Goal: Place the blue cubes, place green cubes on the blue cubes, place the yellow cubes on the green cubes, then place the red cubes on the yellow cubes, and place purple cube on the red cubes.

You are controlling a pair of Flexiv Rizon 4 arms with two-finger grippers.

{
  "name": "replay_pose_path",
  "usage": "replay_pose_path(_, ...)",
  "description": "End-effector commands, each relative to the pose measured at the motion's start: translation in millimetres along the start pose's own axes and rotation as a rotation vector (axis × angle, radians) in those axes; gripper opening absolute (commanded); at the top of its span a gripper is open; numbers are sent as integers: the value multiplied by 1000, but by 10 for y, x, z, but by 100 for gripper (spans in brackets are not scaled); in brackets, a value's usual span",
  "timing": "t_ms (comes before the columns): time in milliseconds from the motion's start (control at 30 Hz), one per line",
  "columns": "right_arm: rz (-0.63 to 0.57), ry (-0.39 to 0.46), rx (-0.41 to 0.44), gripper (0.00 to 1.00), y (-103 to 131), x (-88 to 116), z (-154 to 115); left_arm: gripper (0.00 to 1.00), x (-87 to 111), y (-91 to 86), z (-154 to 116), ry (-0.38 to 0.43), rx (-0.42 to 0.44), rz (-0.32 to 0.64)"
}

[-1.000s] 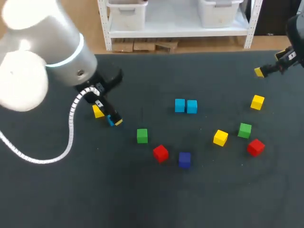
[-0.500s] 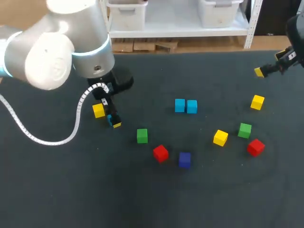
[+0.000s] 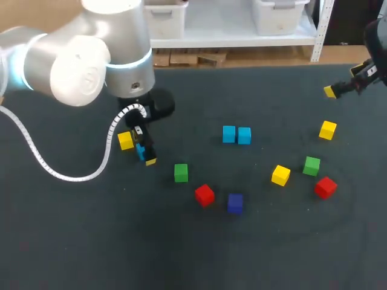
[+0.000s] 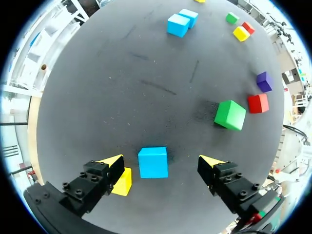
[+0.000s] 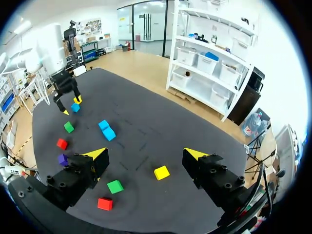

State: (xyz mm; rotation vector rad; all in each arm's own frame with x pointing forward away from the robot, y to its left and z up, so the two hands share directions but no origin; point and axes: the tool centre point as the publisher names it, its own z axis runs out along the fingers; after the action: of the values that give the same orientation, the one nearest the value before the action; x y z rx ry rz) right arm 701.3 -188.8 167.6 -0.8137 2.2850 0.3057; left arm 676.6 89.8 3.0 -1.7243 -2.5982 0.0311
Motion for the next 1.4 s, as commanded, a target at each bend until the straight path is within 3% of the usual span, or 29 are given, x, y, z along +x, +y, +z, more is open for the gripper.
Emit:
replay_pose_path(33,1,0,3,100,9,4,-11,96,-42,44,43,26,5,-7)
replay_pose_path(133,1,0,3,100,9,4,-11,91,-39,44,44,27,3,-9)
replay_pose_path(200,1,0,3,100,9,4,-11,54,-37,43,46,29,1,-11)
replay_pose_path(300,1,0,3,100,9,4,-11,35,-39,39,40,26,-3,-15)
replay_pose_path(367,1,0,3,100,9,4,-11,8,-44,33,26,25,-7,-15)
replay_pose_path(400,1,0,3,100,9,4,-11,0,-46,28,18,25,-10,-14)
replay_pose_path(600,1,0,3,100,9,4,-11,0,-58,-22,-47,46,-28,30)
replay_pose_path(800,1,0,3,100,9,4,-11,0,-240,-71,-278,11,-57,159)
replay_pose_path(1033,1,0,3,100,9,4,-11,0,-624,-115,-501,-24,-71,320)
replay_pose_path(1400,1,0,3,100,9,4,-11,0,-1227,-189,-384,-28,-58,549)
